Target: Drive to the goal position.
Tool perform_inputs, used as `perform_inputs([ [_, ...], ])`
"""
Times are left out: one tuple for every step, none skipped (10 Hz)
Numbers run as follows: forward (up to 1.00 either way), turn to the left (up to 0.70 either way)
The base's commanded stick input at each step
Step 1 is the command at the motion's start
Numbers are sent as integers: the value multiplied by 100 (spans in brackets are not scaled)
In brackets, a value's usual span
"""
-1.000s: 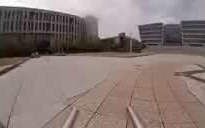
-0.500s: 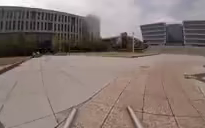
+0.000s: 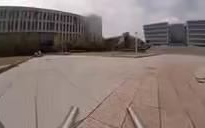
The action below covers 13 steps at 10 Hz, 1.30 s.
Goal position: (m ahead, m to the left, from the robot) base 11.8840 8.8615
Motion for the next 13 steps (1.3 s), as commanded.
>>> perform_inputs([
  [70,0],
  [70,0],
  [70,0],
  [70,0],
  [70,0],
  [70,0],
  [70,0],
  [70,0],
  [70,0],
  [70,0],
  [70,0],
  [70,0],
  [70,0],
])
